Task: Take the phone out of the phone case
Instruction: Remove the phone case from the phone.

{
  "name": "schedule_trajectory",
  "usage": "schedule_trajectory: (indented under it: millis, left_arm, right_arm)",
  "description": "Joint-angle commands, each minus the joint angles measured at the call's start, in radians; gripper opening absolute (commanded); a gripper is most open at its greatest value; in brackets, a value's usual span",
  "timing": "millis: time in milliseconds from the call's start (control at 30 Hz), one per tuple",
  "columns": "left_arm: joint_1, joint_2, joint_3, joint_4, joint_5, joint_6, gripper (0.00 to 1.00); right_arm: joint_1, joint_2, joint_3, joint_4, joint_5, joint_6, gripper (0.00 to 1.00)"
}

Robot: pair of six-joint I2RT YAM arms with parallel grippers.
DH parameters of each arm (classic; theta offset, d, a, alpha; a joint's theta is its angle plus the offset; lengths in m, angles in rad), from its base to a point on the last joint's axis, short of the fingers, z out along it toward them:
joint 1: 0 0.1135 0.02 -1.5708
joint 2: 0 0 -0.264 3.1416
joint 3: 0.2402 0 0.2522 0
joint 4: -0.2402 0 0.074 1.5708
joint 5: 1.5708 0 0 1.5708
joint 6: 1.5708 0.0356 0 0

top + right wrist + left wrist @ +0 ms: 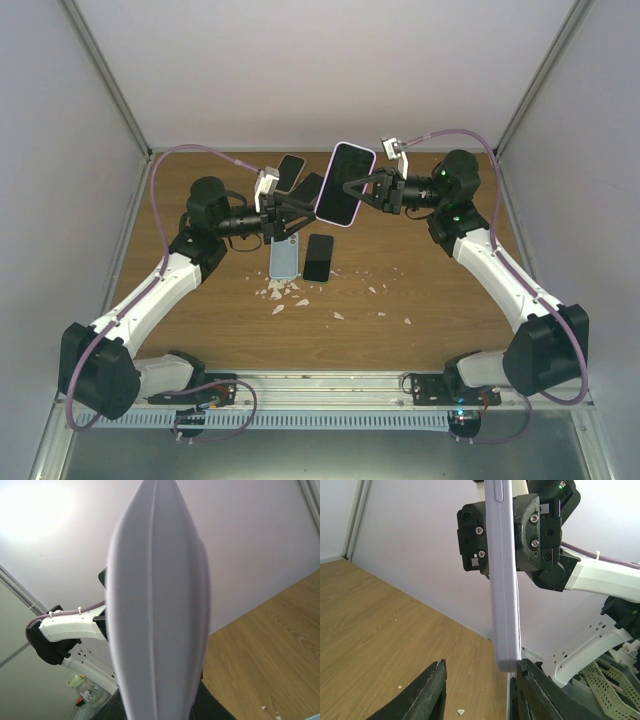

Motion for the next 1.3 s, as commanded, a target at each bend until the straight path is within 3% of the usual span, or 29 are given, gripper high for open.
schedule_trajectory:
  millis: [0, 200, 433, 800, 1100, 1267]
  left_arm:
    - [-0.008, 0.010, 0.014, 0.041, 0.005, -0.002, 0.40]
    - [-0.008, 0.009, 0.013, 0.023, -0.006, 0.011, 0.33]
    - [-0.008, 0.015, 0.019, -0.021, -0.045, 0.030, 0.39]
    - [-0.008, 0.019, 0.009, -0.001, -0.034, 0.006, 0.38]
    - [0.005, 0.031, 0.009, -0.090, -0.134, 0.061, 0.19]
    - [0.008, 0.043, 0.012, -0.132, -0.189, 0.082, 0.13]
  right_arm:
    - [0.008, -0.010, 0.048, 0.037, -0.007, -0.012, 0.01]
    - [0.007, -0.011, 0.051, 0.032, -0.007, -0.014, 0.00]
    - [0.014, -0.010, 0.045, 0.025, -0.001, -0.027, 0.00]
    - [0.022, -0.005, 0.067, -0.050, 0.018, -0.094, 0.01]
    - [0.029, -0.012, 0.064, 0.029, -0.030, -0.034, 0.01]
    - [0.041, -0.020, 0.035, 0.167, -0.080, 0.061, 0.00]
